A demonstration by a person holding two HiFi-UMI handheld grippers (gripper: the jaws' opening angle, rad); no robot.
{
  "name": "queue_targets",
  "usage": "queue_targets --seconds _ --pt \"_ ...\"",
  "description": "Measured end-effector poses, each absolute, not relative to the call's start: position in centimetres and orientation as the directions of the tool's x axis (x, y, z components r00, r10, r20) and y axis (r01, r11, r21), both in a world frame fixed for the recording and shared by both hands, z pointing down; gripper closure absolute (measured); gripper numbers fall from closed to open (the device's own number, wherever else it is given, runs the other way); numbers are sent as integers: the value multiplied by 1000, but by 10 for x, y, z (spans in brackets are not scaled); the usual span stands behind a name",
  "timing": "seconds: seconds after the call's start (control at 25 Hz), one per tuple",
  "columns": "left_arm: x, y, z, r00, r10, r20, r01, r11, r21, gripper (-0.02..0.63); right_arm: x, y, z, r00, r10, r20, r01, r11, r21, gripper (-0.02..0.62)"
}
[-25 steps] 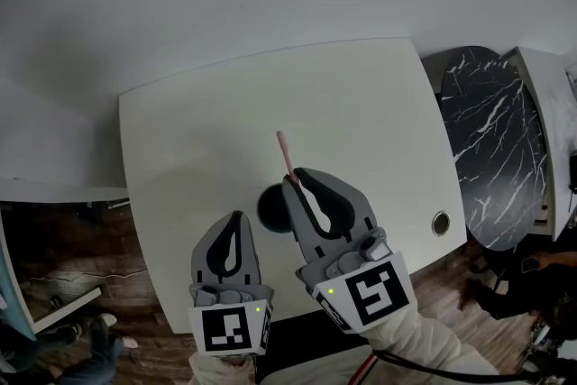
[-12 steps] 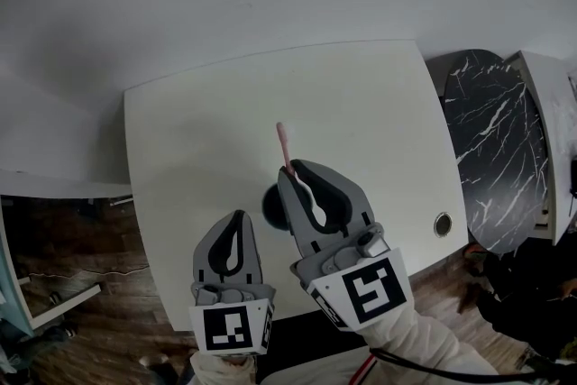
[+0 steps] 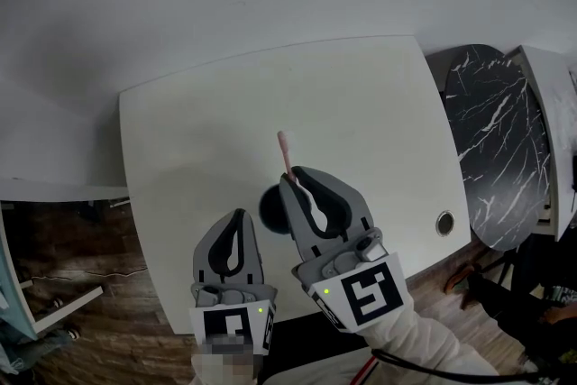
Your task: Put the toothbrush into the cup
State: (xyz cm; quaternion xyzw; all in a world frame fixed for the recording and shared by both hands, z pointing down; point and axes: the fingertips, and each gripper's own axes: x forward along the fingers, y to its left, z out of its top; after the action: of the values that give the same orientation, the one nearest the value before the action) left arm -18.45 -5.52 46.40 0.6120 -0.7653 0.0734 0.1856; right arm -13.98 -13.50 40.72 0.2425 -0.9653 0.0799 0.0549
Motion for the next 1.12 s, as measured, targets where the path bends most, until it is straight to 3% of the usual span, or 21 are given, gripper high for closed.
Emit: queue_targets --seconds 0.32,1.12 --pt "-181 -57 475 -175 -906 384 -964 238 121 597 -140 -126 417 -882 -451 139 -470 865 -178 545" --pt "-175 -55 497 -162 -899 407 -962 236 137 597 -126 -114 458 -844 -471 255 -505 859 -85 546"
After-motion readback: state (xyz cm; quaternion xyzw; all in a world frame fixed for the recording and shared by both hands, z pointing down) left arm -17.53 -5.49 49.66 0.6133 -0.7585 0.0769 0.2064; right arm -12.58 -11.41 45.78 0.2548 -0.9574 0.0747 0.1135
